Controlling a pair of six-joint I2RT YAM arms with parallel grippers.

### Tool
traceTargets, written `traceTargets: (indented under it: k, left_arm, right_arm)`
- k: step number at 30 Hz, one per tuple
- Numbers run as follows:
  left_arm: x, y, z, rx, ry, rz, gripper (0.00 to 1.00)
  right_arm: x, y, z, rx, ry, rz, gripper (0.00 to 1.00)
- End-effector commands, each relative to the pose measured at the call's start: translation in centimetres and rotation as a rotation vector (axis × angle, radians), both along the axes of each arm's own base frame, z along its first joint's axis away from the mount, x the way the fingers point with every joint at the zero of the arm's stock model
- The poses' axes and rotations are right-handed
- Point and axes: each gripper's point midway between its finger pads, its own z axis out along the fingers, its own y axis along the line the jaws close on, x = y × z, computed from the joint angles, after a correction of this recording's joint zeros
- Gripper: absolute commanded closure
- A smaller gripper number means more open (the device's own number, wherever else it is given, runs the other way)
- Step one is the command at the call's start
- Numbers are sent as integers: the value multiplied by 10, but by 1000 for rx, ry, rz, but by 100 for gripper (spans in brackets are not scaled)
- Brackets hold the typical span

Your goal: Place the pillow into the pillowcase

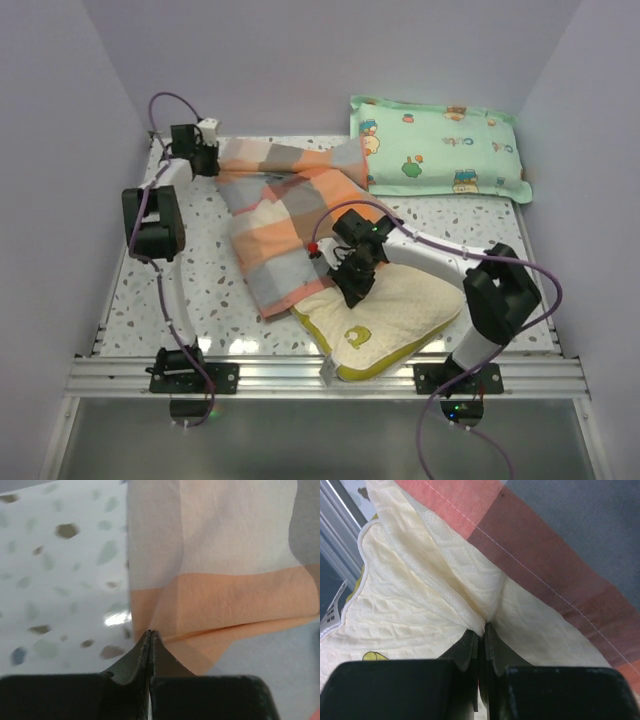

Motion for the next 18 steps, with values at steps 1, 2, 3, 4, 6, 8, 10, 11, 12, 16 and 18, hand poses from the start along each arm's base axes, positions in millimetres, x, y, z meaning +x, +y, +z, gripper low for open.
traceTargets:
  k: [1,2,3,4,6,8,10,11,12,16,18]
  left_arm:
    - [3,77,76,72,-160,169,100]
    - [-2,89,77,78,-161,203,100]
    - [-4,112,83,104,-175,261,100]
    - [-6,120,86,120,-177,279,100]
    - [-9,137,97,169,-173,323,100]
    - [-10,138,108,157,-167,309,89]
    - [-23,106,120,13,-173,108,52]
    - [-48,91,128,-4,-183,30,46]
    - [-62,75,139,-33,-219,-67,36]
    - [-157,29,154,23,-236,-313,19]
    - [-203,15,114,32,-147,-379,8]
  right_arm:
    - [64,38,-3,57,-167,-16,100]
    - [74,44,-5,54,-186,-21,100]
    - [85,50,-9,51,-201,-28,100]
    - [98,59,-8,65,-230,-37,100]
    - [131,79,-9,76,-269,-65,100]
    - [162,98,-4,103,-280,-119,100]
    - [180,109,12,160,-260,-172,100]
    - [182,112,13,173,-248,-187,100]
    - [185,112,15,185,-235,-218,100]
    - [187,126,34,295,-216,-275,100]
    - [187,132,43,332,-211,-306,100]
